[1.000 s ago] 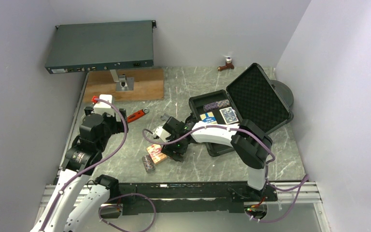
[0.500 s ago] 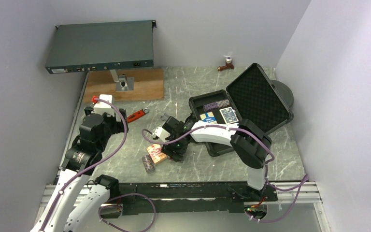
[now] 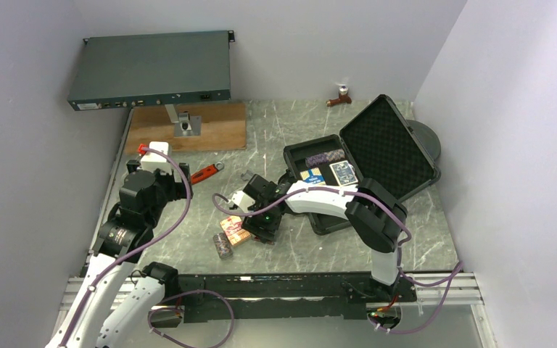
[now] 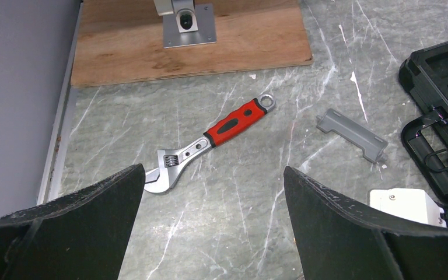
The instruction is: Pack up texas hold em set
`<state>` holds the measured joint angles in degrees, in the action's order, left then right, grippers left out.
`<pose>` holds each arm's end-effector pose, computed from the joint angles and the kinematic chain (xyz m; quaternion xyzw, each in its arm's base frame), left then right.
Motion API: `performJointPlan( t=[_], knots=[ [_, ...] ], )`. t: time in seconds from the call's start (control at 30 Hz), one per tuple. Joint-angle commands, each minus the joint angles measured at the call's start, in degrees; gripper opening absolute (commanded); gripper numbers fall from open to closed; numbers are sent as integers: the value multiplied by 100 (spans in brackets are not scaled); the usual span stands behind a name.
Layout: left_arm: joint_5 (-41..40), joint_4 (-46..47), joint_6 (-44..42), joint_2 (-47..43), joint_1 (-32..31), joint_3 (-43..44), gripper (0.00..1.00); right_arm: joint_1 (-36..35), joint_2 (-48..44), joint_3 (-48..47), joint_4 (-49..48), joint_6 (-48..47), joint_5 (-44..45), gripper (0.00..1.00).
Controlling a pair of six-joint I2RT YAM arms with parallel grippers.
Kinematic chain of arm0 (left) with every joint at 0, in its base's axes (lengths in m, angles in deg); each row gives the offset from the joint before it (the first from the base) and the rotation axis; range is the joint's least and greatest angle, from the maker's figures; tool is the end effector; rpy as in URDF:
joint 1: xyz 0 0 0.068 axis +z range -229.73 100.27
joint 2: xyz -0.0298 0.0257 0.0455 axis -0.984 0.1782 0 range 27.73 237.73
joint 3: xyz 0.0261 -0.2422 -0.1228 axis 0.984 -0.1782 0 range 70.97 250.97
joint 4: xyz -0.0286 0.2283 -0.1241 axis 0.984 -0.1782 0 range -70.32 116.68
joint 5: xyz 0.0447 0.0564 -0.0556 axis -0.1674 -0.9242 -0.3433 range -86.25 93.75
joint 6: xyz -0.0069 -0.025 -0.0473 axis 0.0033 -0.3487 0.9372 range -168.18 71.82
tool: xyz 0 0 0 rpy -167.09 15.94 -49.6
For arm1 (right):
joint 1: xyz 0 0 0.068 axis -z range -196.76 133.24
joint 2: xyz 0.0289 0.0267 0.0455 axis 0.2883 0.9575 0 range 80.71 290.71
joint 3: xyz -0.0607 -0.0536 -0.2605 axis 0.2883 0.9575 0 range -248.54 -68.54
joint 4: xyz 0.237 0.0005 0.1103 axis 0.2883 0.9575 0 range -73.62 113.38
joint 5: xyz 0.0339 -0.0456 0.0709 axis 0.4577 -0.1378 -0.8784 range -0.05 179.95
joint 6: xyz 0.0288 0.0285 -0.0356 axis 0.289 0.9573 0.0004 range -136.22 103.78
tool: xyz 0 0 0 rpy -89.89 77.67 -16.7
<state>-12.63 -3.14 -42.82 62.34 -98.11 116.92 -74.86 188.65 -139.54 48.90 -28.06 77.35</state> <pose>0.1301 -0.0327 0.3362 0.0083 0.8075 -0.0058 0.5898 0.1896 0.3193 0.1636 -0.5766 0.7903 0.1689 0.1206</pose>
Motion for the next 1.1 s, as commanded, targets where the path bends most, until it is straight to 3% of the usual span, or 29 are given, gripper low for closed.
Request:
performJointPlan(
  t=[0.0,1.07],
  knots=[
    [53,105,35,-7,-26,71,95,-15,-54,-144,146,6,-261,16],
    [55,91,43,-104,-26,79,95,214,-660,-323,27,720,500,14]
  ],
)
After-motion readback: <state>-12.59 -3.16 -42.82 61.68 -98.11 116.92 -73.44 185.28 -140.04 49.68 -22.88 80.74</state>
